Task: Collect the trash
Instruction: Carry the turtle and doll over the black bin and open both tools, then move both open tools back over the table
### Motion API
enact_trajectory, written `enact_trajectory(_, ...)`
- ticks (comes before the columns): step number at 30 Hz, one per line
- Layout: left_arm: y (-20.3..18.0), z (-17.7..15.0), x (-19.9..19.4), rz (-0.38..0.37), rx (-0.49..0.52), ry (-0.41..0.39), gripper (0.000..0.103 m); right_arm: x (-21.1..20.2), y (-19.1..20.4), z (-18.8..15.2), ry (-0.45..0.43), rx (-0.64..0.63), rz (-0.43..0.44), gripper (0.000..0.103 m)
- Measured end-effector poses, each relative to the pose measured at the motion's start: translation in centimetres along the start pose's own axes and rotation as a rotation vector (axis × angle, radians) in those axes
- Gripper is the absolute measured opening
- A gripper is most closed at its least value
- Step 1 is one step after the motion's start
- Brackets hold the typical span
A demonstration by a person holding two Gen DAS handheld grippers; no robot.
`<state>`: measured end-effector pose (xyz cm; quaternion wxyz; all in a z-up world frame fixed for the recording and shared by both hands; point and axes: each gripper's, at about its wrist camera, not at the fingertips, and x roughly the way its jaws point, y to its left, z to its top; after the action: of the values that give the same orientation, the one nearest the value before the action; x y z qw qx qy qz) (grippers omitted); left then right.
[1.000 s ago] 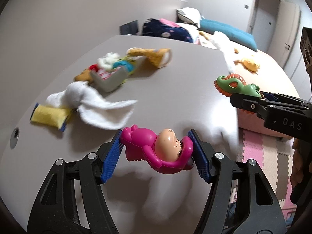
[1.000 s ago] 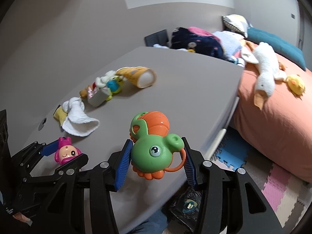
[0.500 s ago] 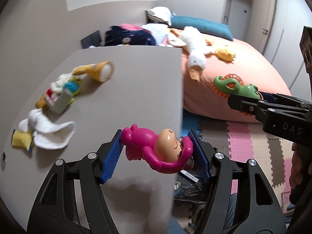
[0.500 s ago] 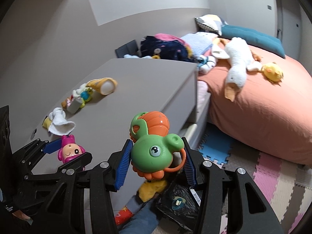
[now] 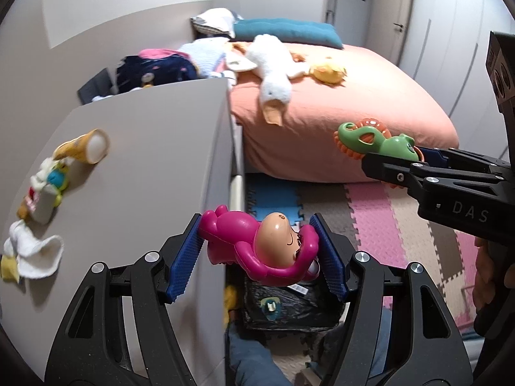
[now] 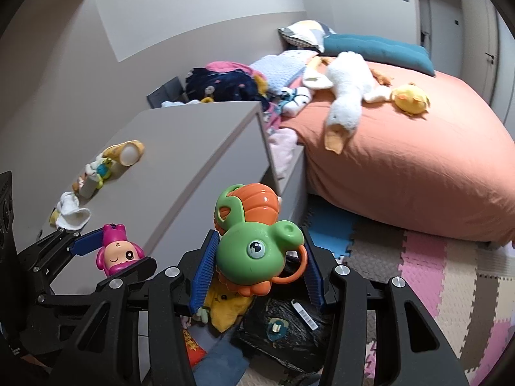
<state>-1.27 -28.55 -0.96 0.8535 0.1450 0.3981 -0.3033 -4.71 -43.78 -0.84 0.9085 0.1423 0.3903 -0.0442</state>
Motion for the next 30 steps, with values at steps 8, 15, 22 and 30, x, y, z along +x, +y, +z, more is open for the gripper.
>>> enact_trajectory(8, -3.2, 0.4, 1.7, -0.057, 0.067, 0.035, 0.065, -0.8, -3.3, -0.8, 0.005, 0.048, -0.062, 0.051)
enact_trajectory(15, -5.2, -0.2, 3.4, -0.089, 0.108, 0.089, 0.065, -0.8, -5.5, -1.5, 0.016, 0.085, -0.098, 0.051)
enact_trajectory(22, -5.4, -1.1, 5.0, -0.117, 0.111, 0.168, 0.074, 0.1, -6.4, -2.1, 0.049, 0.111, -0.128, 0.059)
enact_trajectory(30, -4.2, -0.7, 3.8, -0.065, 0.1, 0.115, 0.096, 0.1, -6.7, -2.1, 0.018, 0.13, -0.196, 0.082)
